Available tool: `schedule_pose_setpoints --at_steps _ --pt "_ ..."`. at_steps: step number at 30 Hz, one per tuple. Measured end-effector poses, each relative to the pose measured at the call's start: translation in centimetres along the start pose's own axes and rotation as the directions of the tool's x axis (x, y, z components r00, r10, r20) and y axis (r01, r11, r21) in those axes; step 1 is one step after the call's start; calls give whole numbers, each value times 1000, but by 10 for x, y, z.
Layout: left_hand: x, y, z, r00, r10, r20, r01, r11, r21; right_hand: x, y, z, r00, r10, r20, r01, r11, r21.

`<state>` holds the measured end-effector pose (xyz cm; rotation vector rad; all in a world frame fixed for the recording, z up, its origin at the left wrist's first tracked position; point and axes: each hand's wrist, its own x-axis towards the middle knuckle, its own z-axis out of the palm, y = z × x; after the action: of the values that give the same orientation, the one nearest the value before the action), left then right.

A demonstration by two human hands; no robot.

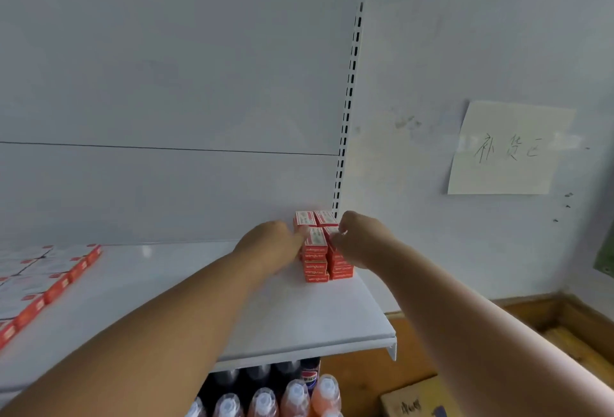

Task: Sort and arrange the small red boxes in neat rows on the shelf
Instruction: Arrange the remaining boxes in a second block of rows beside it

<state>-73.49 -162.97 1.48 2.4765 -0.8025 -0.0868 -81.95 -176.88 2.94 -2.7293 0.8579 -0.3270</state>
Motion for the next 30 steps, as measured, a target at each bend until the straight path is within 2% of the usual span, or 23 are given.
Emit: schedule_pose_setpoints --at_steps 3,6,9,11,12,13,15,16,17,18,19,20,21,24,25,27,30 --pt "10 6 9 998 -48 34 48 999 13 -1 6 1 1000 -7 -25 9 995 103" --pt "13 6 11 995 -94 24 96 994 -59 -1 10 4 997 1 -82 17 975 220" --pt "8 2 7 991 -136 -22 127 964 -232 0 14 8 981 -3 -192 77 922 379" --pt "-2 0 4 988 -141 -66 101 903 -417 -2 14 10 971 -11 -239 137 845 518" --pt "-10 -1 1 985 -150 -81 83 838 -540 -5 11 10 973 10 -230 143 756 639" --pt "-17 -2 -3 984 -158 -85 62 745 -664 -9 7 9 979 45 -197 127 622 773" --pt "-35 -7 -13 986 -162 -51 31 469 -883 -21 -5 6 996 62 -68 52 225 973" --pt "-44 -10 -19 988 -152 -20 26 294 -956 -28 -13 6 1000 7 1 -1 1 1000" --pt "-53 -15 -25 991 -133 8 26 133 -991 -35 -21 7 997 -70 36 -47 -174 984" --pt "-61 -23 -30 993 -114 19 22 24 -999 -41 -29 10 990 -136 42 -77 -265 961" --pt "-69 -32 -35 995 -98 11 9 -18 -1000 -48 -37 14 983 -176 42 -90 -279 956" --pt "-77 -42 -40 995 -94 -8 -7 12 -1000 -56 -47 18 979 -197 44 -93 -244 965" --pt "-84 -54 -44 994 -106 -34 -22 111 -994 -63 -56 24 977 -208 54 -93 -185 978" --pt "-102 -92 -57 967 -205 -151 -29 503 -864 -81 -81 43 960 -263 97 -91 36 995" --pt "-106 -106 -60 954 -238 -182 -8 588 -809 -84 -88 50 953 -283 112 -72 148 986" --pt "-113 -133 -63 937 -288 -199 59 690 -721 -92 -103 64 948 -287 140 -9 412 911" --pt "-119 -160 -62 932 -291 -217 151 854 -497 -103 -125 79 953 -250 173 68 729 681"
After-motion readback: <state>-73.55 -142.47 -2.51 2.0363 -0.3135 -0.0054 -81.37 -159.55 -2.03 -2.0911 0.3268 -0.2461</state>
